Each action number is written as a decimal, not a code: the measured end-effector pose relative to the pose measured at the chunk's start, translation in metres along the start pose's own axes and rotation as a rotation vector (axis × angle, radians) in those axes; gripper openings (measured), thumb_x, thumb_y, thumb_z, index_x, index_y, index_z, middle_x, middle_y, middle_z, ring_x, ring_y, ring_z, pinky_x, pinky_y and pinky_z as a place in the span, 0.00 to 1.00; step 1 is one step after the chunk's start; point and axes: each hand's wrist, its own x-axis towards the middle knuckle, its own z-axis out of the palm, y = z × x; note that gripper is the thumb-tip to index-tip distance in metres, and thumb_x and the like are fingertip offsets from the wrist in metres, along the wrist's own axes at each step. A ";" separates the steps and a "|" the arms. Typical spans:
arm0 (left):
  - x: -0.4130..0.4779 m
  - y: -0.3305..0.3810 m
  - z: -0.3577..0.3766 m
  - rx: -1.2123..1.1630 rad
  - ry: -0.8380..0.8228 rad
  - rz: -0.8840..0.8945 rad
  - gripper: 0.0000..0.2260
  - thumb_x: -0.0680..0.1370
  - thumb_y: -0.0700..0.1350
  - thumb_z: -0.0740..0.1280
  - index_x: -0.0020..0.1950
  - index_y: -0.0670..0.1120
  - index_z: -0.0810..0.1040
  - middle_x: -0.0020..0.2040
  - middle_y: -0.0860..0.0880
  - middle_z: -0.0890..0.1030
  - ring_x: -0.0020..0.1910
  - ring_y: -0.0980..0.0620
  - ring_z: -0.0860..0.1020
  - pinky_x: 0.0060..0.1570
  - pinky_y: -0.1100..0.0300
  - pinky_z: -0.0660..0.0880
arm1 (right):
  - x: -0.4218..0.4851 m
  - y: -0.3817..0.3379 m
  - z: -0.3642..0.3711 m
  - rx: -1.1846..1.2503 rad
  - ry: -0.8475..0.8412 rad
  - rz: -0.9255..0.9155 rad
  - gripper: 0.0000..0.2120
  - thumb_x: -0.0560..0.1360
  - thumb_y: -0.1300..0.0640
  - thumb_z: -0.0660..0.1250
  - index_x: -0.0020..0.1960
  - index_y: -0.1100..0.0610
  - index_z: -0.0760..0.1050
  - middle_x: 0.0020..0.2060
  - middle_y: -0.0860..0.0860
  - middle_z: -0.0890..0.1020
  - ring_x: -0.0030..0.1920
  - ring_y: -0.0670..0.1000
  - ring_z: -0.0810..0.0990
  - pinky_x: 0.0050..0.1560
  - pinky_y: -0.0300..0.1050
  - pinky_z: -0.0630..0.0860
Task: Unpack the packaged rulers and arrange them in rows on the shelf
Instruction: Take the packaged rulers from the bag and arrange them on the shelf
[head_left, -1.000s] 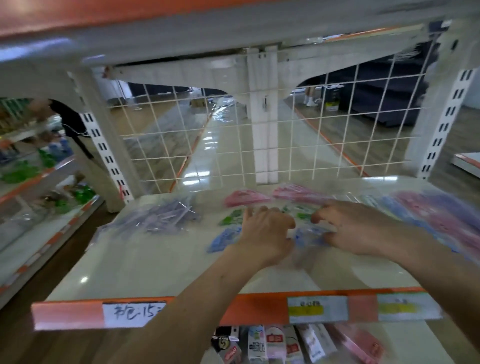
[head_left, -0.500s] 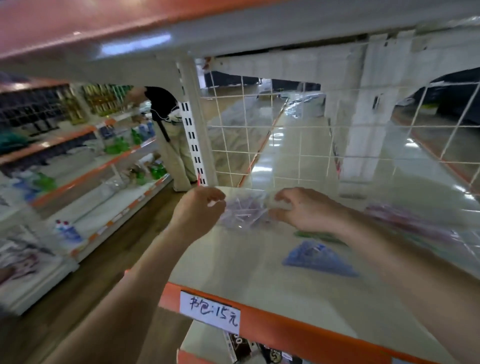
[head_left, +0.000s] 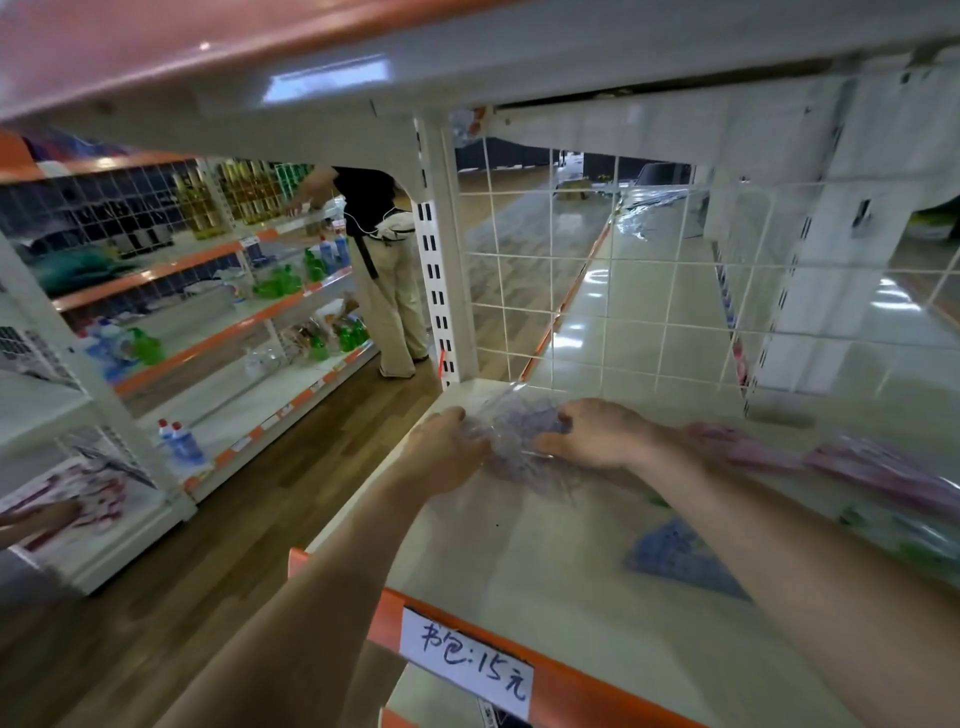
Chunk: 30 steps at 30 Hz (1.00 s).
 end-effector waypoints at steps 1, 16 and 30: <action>-0.002 0.005 0.003 0.002 -0.013 0.007 0.23 0.78 0.51 0.64 0.69 0.41 0.69 0.67 0.42 0.72 0.64 0.43 0.72 0.63 0.52 0.70 | 0.000 0.001 0.000 0.001 0.006 0.001 0.18 0.73 0.37 0.64 0.40 0.52 0.74 0.47 0.53 0.79 0.47 0.54 0.75 0.38 0.41 0.66; 0.038 -0.056 -0.039 -0.441 -0.267 -0.357 0.51 0.41 0.68 0.78 0.57 0.42 0.80 0.56 0.44 0.82 0.53 0.45 0.82 0.59 0.52 0.77 | 0.004 -0.023 0.007 -0.069 -0.011 0.091 0.31 0.74 0.32 0.57 0.67 0.54 0.70 0.65 0.55 0.74 0.63 0.58 0.72 0.59 0.47 0.68; 0.023 -0.093 -0.059 -1.019 -0.431 -0.284 0.19 0.74 0.45 0.71 0.64 0.46 0.73 0.53 0.40 0.82 0.45 0.44 0.84 0.39 0.51 0.81 | 0.027 -0.102 0.048 0.161 0.053 -0.136 0.26 0.69 0.37 0.68 0.63 0.48 0.71 0.58 0.53 0.77 0.59 0.56 0.74 0.56 0.48 0.73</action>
